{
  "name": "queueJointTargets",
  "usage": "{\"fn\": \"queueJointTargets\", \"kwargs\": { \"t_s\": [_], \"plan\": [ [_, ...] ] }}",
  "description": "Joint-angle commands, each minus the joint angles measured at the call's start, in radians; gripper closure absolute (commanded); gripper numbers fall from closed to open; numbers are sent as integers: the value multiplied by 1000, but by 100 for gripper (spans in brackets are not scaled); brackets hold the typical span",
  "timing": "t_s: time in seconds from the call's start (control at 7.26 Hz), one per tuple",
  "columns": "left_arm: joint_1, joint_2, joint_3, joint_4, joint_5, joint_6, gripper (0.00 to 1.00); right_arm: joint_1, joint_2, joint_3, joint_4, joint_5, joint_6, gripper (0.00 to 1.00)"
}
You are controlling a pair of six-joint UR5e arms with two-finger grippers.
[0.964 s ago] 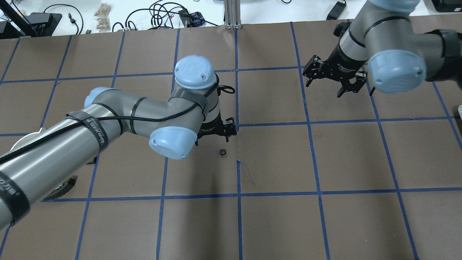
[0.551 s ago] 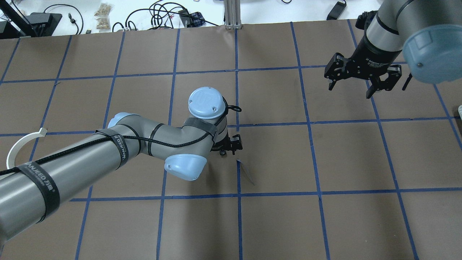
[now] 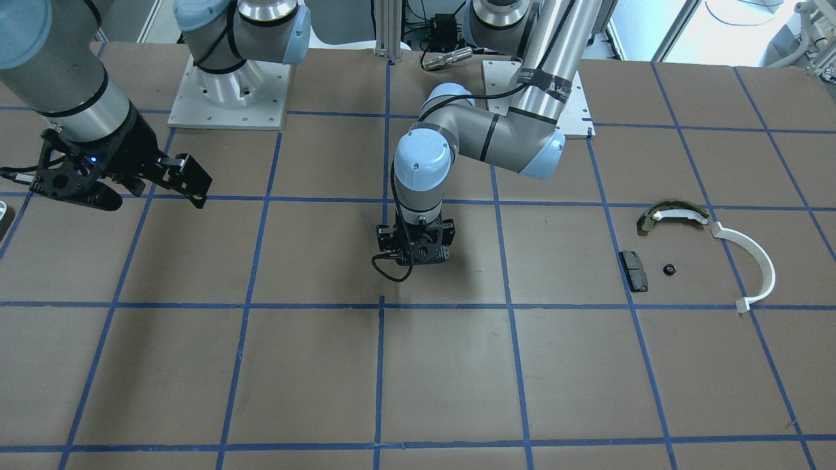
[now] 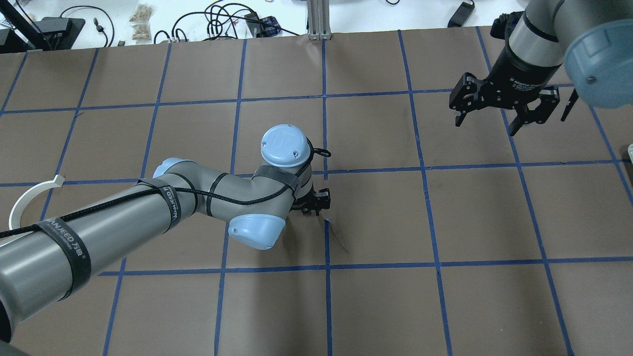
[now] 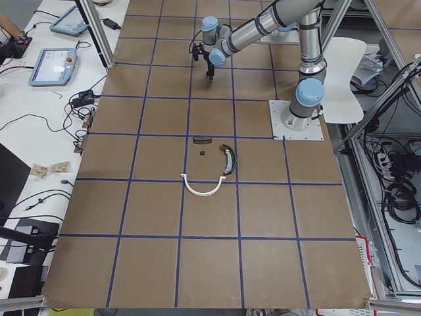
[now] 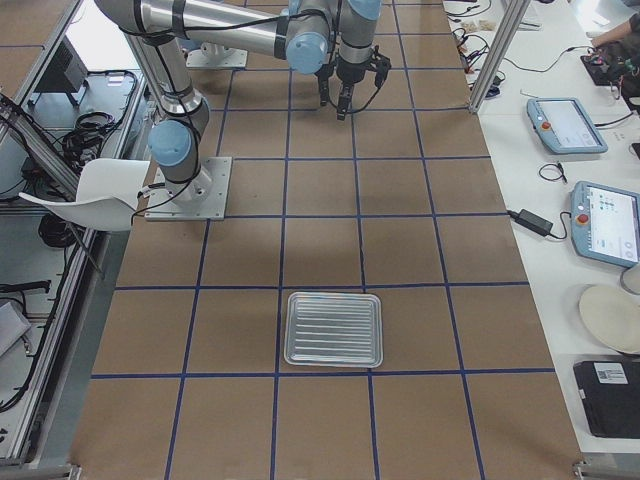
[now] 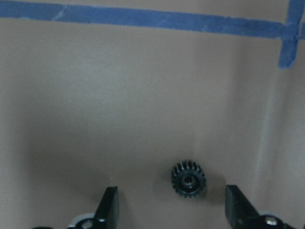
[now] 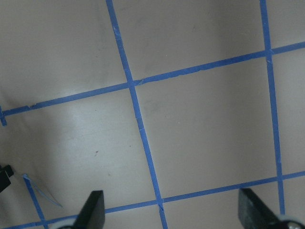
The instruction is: Place bearing gear from tray to pile
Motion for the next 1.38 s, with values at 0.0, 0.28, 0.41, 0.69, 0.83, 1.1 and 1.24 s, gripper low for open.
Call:
{"fn": "queueJointTargets", "kwargs": {
  "t_s": [0.0, 0.28, 0.41, 0.69, 0.83, 1.1, 1.24],
  "plan": [
    [0, -15, 2, 54, 0, -1, 30, 8, -12, -6, 23, 3, -4, 0],
    [0, -20, 2, 82, 0, 1, 34, 23, -44, -1, 24, 0, -16, 0],
    [0, -20, 2, 82, 2, 4, 63, 24, -44, -3, 21, -15, -18, 0],
    [0, -17, -3, 77, 9, 10, 85, 25, -56, -4, 12, -3, -4, 0],
    [0, -9, -6, 75, 11, 12, 88, 30, -69, 2, 24, 0, -1, 0],
    [13, 26, 14, 49, 14, 32, 91, 72, -73, -1, 24, -12, -1, 0],
    [37, 44, 47, -8, 49, 74, 91, 106, -72, 2, 23, -8, 0, 0]
  ]
}}
